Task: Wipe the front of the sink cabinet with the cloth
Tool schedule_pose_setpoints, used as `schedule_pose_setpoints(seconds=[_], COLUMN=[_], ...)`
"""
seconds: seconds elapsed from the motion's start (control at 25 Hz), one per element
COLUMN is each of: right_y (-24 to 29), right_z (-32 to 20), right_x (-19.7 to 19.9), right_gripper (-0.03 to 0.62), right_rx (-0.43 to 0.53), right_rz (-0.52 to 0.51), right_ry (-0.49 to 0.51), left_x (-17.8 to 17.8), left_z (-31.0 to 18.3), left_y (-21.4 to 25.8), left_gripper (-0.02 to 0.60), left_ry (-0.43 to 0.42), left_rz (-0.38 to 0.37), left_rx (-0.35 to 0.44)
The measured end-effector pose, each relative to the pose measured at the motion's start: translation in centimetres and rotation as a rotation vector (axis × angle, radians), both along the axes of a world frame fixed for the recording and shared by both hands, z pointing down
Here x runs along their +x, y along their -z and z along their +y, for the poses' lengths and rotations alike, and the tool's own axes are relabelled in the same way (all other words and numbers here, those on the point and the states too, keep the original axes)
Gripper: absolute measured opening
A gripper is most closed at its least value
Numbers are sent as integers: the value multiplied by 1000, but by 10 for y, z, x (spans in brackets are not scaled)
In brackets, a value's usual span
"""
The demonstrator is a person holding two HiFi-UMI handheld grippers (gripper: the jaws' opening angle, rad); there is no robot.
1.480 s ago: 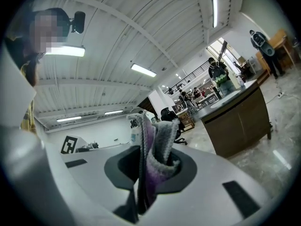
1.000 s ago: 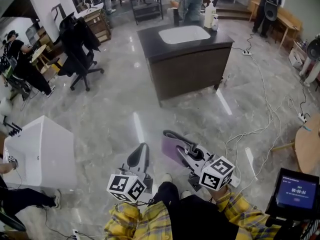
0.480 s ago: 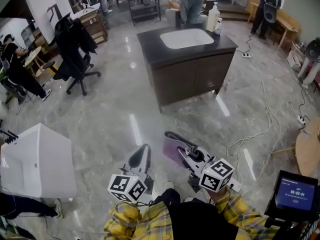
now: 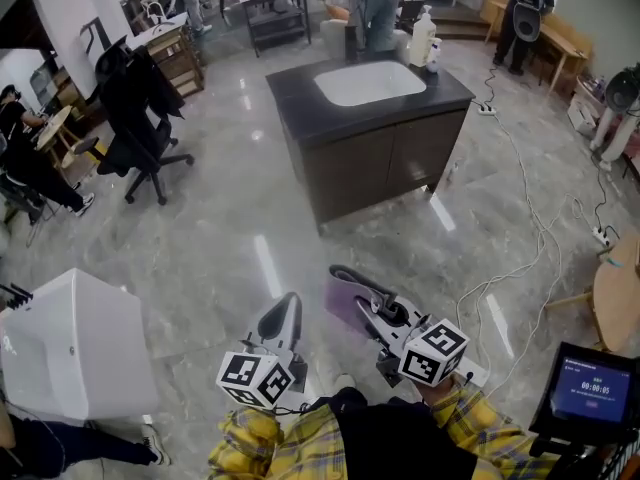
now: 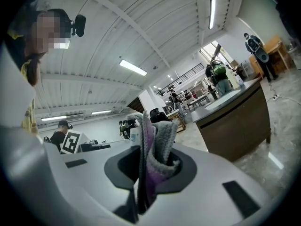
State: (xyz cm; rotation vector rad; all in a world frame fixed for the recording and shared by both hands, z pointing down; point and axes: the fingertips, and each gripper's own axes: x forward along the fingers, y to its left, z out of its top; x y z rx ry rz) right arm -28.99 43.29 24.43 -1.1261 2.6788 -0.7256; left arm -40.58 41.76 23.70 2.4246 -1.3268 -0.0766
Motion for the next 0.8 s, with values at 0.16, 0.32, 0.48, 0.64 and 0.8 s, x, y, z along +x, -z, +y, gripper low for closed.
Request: schedule_pose_setpoints(seconds=[0.16, 0.32, 0.48, 0.64, 0.8], right_y=[-2, -3, -7, -7, -7], right_z=[-14, -26, -37, -46, -63], right_x=[-7, -14, -17, -13, -8], right_gripper=[43, 43, 43, 44, 43], right_rx=[-8, -5, -7, -4, 4], right_rz=[-1, 9, 13, 11, -6], right_ry=[-15, -31, -40, -42, -37], left_x=[-7, -16, -20, -12, -3], left_z=[-14, -26, -39, -48, -60], left_y=[-4, -7, -16, -19, -17], left_gripper=[8, 8, 8, 8, 8], left_ry=[-12, -31, -34, -48, -45], left_rz=[5, 8, 19, 13, 3], left_rx=[-5, -11, -27, -35, -23])
